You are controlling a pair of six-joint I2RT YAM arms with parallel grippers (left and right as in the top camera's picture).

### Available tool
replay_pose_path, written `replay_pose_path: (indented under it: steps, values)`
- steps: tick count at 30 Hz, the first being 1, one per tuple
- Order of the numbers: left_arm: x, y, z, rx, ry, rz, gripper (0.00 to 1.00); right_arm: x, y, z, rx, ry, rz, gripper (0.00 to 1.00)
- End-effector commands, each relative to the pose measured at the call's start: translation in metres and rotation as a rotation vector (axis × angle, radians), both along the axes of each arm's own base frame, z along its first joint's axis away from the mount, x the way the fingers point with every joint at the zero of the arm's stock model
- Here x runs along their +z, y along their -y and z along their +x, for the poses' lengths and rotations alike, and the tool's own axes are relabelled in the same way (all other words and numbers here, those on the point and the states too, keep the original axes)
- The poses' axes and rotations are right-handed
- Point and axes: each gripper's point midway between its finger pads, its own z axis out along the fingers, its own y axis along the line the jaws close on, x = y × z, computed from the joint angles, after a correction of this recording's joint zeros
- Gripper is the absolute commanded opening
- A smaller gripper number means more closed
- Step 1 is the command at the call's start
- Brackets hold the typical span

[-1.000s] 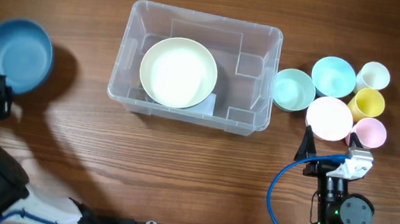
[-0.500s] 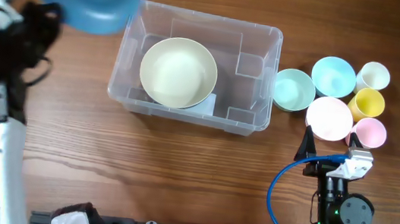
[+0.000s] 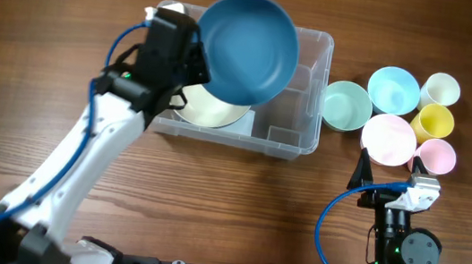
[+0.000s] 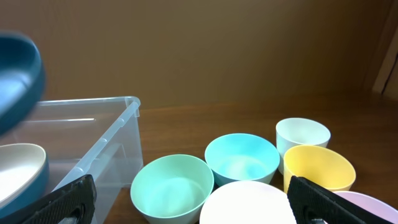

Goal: Pack container
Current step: 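Lift the dark blue bowl and stack it on the cream bowl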

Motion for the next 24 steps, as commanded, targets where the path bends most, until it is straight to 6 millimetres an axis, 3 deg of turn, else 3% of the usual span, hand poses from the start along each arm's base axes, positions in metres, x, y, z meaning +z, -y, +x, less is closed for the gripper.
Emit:
replay_pose_path:
  steps: [1,5,12,13,15,17,20,24]
  values:
    - [-0.029,-0.025,0.011,0.138,-0.063,0.06,0.05,-0.001,-0.002,0.0,0.012,0.0,-0.004,1.0]
    - [-0.047,-0.043,0.011,0.211,-0.127,0.054,0.04,-0.001,-0.002,0.0,0.012,0.0,-0.003,1.0]
    - [-0.052,-0.046,0.006,0.209,-0.161,0.046,0.07,-0.001,-0.002,0.0,0.012,0.0,-0.003,1.0]
    - [-0.052,-0.046,0.006,0.208,-0.161,0.046,0.1,-0.001,-0.002,0.0,0.012,0.0,-0.004,1.0]
    - [-0.052,-0.046,0.006,0.208,-0.161,0.045,0.32,-0.001,-0.002,0.0,0.012,0.0,-0.004,1.0]
    - [-0.052,-0.045,0.006,0.204,-0.161,0.046,0.43,-0.001,-0.002,0.0,0.012,0.0,-0.004,1.0]
    - [-0.046,-0.045,0.006,0.204,-0.147,0.04,0.48,-0.001,-0.002,0.0,0.012,0.0,-0.003,1.0]
    - [-0.017,-0.047,0.003,0.205,-0.077,0.012,0.48,-0.001,-0.002,0.0,0.012,0.0,-0.004,1.0]
